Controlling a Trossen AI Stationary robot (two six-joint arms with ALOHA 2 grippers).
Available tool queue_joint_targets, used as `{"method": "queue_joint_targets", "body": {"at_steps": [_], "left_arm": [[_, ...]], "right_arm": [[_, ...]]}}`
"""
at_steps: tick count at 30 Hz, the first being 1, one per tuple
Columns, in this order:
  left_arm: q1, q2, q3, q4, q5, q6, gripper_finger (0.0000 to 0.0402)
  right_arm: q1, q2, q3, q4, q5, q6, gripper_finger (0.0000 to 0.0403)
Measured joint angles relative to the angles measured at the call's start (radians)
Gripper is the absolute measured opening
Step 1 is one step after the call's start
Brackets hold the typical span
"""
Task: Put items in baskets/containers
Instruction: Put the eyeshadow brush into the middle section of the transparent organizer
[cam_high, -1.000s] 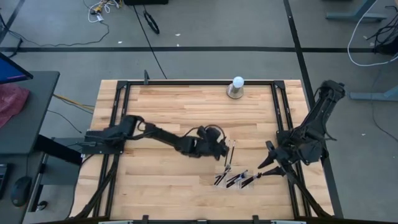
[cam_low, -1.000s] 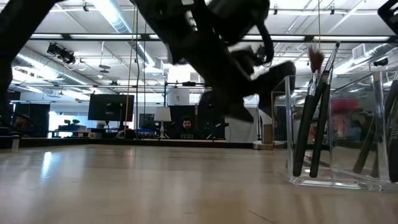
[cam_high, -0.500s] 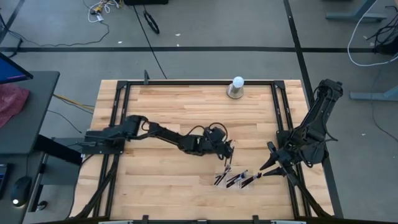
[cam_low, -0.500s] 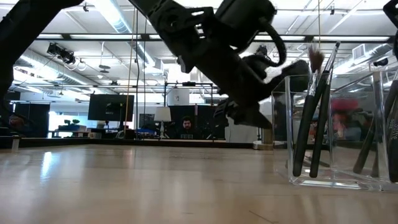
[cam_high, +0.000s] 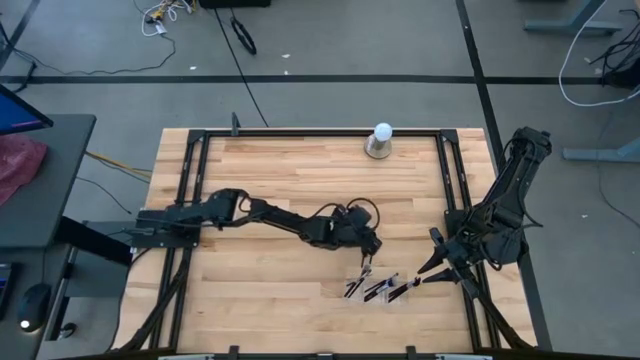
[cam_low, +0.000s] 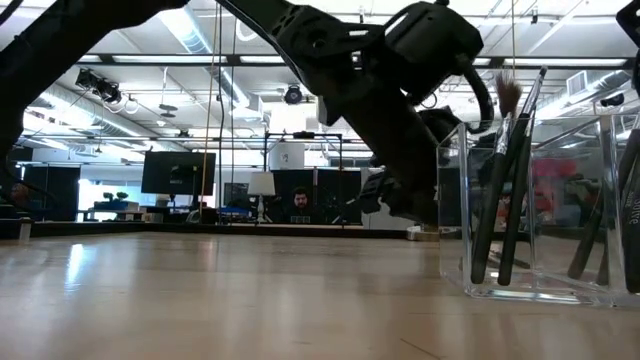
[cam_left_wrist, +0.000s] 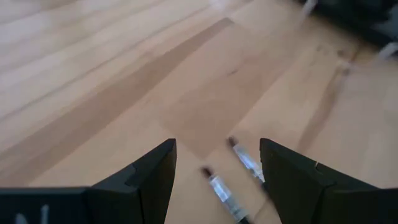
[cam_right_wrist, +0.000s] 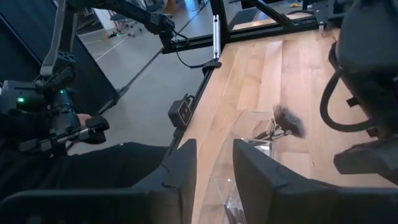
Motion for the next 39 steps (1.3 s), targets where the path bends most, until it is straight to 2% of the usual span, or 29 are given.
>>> {"method": "queue_joint_targets", "body": {"at_steps": [4, 12, 23, 31, 39], "left_arm": [[-0.004, 0.000, -0.003, -0.079, -0.013, -0.040, 0.0232], [-0.022, 0.042, 0.000, -0.047, -0.026, -0.107, 0.0232], [-0.029, 0.044, 0.002, -0.113, -0.033, -0.096, 0.0231], [-0.029, 0.042, 0.035, -0.264, -0.030, -0.122, 0.0218], [-0.029, 0.049, 0.184, -0.635, -0.046, -0.119, 0.0181]], "right_arm": [[0.000, 0.000, 0.000, -0.003, 0.000, 0.000, 0.0105], [0.000, 0.000, 0.000, -0.008, 0.000, 0.000, 0.0105], [0.000, 0.000, 0.000, -0.020, 0.000, 0.009, 0.0105], [0.000, 0.000, 0.000, -0.027, 0.000, 0.019, 0.0105], [0.000, 0.000, 0.000, -0.031, 0.000, 0.019, 0.0105]]}}
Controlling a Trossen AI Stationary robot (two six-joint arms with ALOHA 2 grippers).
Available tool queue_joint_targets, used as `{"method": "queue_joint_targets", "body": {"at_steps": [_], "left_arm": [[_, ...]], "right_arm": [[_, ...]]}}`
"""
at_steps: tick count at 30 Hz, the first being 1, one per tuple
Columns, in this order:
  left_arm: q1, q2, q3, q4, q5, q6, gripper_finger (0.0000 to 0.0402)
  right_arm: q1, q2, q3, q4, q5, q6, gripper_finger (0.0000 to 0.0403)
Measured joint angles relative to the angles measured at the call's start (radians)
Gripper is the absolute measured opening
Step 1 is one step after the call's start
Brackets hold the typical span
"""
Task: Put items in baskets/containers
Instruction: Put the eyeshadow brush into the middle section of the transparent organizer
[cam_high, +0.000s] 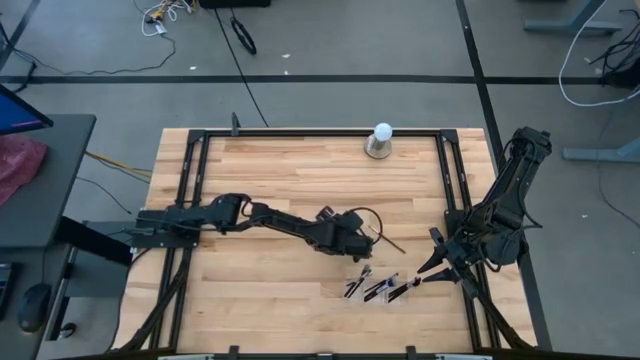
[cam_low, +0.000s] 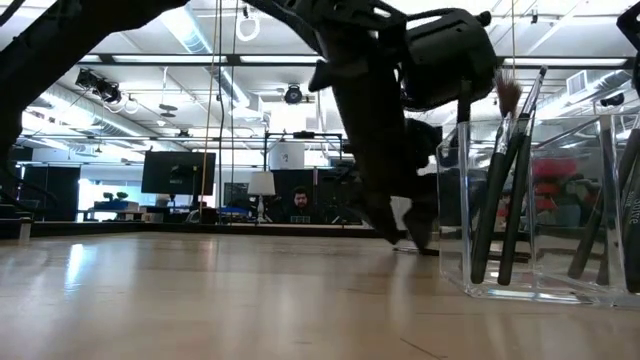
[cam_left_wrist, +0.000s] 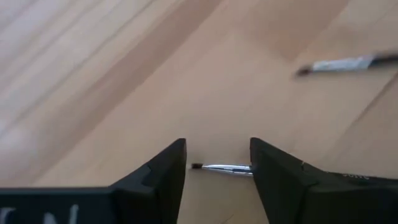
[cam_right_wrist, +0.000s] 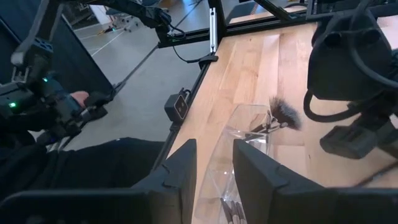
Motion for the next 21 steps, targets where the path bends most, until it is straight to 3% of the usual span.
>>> {"method": "queue_joint_targets", "body": {"at_steps": [6, 11, 17, 21], "left_arm": [[-0.001, 0.006, 0.090, -0.265, -0.029, -0.008, 0.0167], [-0.032, -0.007, 0.107, -0.403, -0.116, -0.098, 0.0165], [-0.126, -0.044, 0.108, -0.579, -0.218, -0.401, 0.0165], [-0.171, -0.044, 0.107, -0.560, -0.231, -0.556, 0.0165]], "right_arm": [[0.000, 0.000, 0.000, -0.002, 0.000, 0.000, 0.0105], [0.000, 0.000, 0.000, -0.023, 0.000, 0.007, 0.0105], [0.000, 0.007, 0.000, -0.075, 0.001, 0.042, 0.0105], [0.000, 0.026, 0.000, -0.065, 0.005, 0.034, 0.0105]]}}
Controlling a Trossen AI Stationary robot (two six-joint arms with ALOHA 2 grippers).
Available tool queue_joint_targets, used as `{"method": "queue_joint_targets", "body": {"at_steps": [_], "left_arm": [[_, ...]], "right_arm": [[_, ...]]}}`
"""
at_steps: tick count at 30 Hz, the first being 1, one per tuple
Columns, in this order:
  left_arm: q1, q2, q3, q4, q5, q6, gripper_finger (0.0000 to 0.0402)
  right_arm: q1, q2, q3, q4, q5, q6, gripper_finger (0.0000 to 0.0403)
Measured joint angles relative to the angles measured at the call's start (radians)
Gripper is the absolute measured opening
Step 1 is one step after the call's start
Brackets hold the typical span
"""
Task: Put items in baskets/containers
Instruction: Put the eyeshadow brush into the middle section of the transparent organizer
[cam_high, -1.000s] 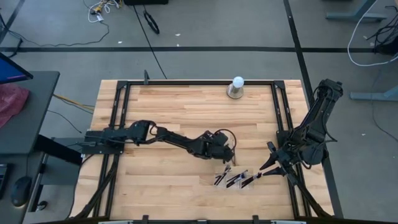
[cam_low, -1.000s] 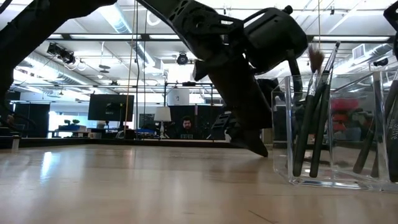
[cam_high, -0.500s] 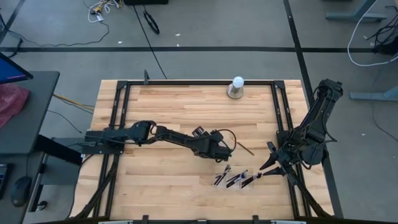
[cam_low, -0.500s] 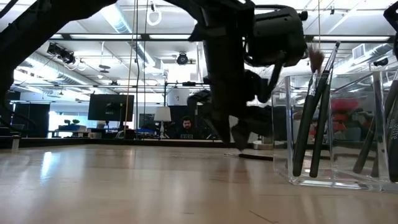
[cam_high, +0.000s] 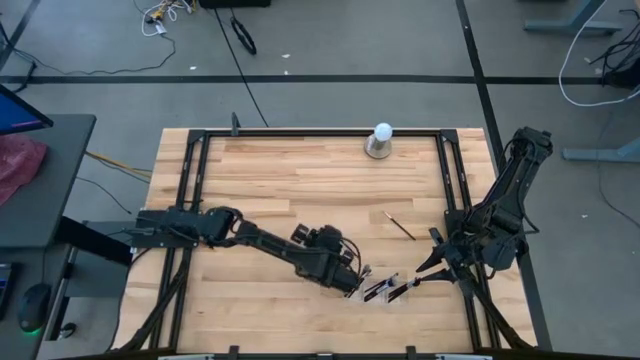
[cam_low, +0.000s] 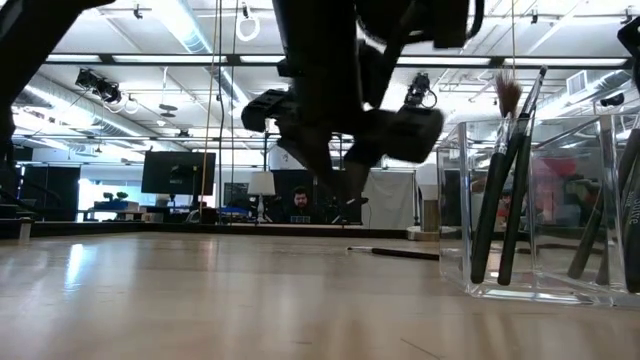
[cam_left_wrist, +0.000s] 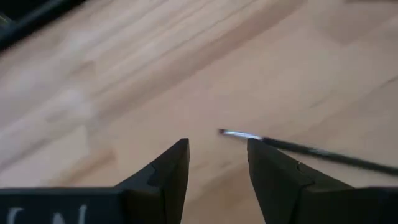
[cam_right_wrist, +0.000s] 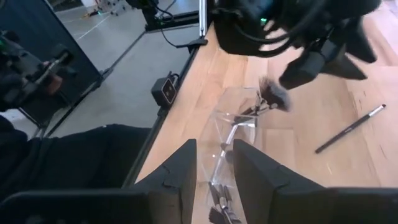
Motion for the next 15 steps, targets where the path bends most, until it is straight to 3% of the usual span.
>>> {"method": "queue_joint_targets", "body": {"at_steps": [6, 15], "left_arm": [[-0.011, 0.031, 0.001, 0.184, 0.007, -0.011, 0.0181], [0.066, 0.091, 0.000, 0.228, 0.080, 0.034, 0.0176]], "right_arm": [[0.000, 0.034, 0.000, 0.001, 0.029, -0.003, 0.0105], [0.000, 0.053, 0.000, 0.008, 0.021, 0.000, 0.0105]]}}
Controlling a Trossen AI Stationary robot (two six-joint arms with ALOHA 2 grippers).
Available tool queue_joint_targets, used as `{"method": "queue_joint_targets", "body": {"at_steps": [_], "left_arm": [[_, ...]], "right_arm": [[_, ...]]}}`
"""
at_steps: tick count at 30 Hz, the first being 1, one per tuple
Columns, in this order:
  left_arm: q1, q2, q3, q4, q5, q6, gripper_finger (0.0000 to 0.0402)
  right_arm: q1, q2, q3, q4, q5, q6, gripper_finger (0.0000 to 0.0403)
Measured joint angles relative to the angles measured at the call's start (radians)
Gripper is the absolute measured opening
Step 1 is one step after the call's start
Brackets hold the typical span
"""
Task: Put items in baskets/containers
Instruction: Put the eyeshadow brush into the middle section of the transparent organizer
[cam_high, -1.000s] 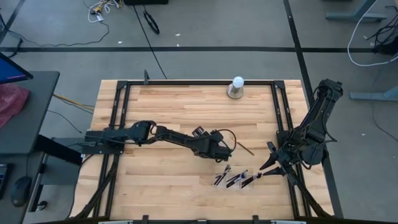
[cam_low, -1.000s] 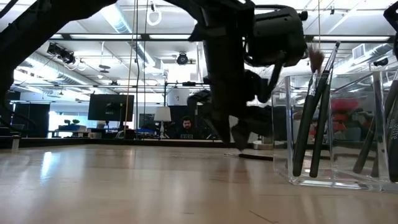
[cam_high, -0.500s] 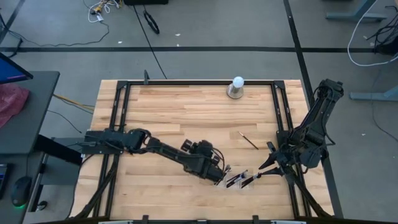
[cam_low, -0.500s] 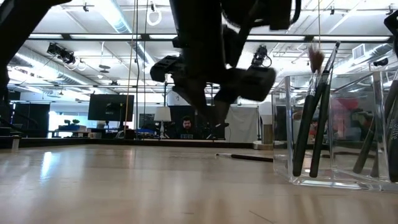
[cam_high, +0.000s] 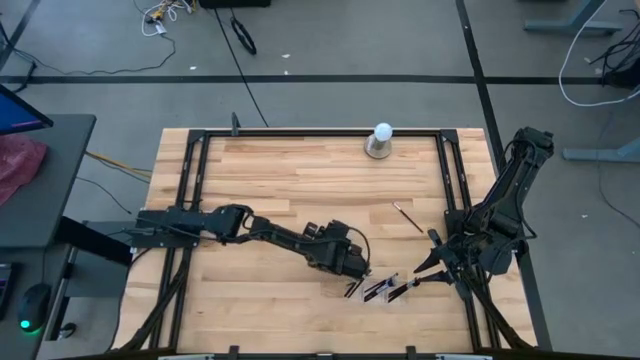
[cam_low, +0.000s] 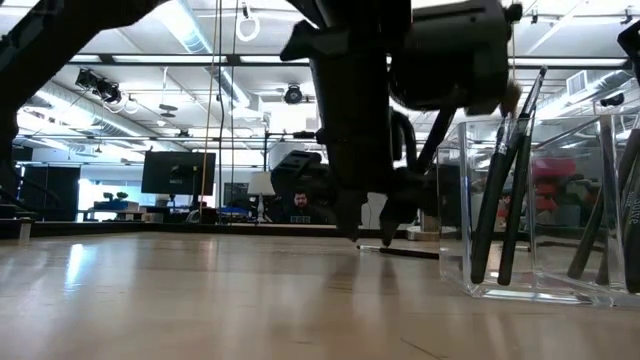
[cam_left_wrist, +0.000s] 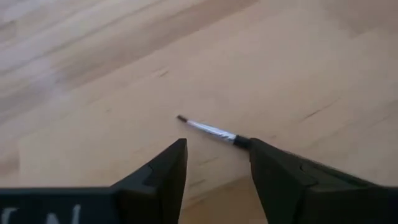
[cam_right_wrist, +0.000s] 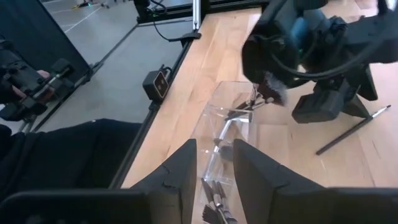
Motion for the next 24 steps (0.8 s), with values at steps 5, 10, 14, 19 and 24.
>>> {"method": "queue_joint_targets", "body": {"at_steps": [5, 10, 14, 19, 24], "left_arm": [[0.022, 0.000, 0.001, -0.002, 0.054, 0.105, 0.0158], [0.036, 0.000, 0.001, -0.066, 0.071, 0.207, 0.0139], [0.046, -0.001, 0.001, -0.213, 0.062, 0.210, 0.0130], [0.057, -0.001, 0.001, -0.414, 0.025, 0.134, 0.0128], [0.063, -0.010, 0.001, -0.419, 0.005, 0.123, 0.0128]], "right_arm": [[0.000, 0.000, 0.000, 0.000, 0.000, 0.000, 0.0105], [0.000, 0.000, 0.000, 0.003, 0.000, 0.000, 0.0105], [0.000, 0.000, 0.000, 0.004, -0.001, 0.000, 0.0105], [0.000, 0.000, 0.000, 0.004, -0.001, 0.000, 0.0105], [0.000, 0.000, 0.000, 0.000, -0.001, 0.001, 0.0105]]}}
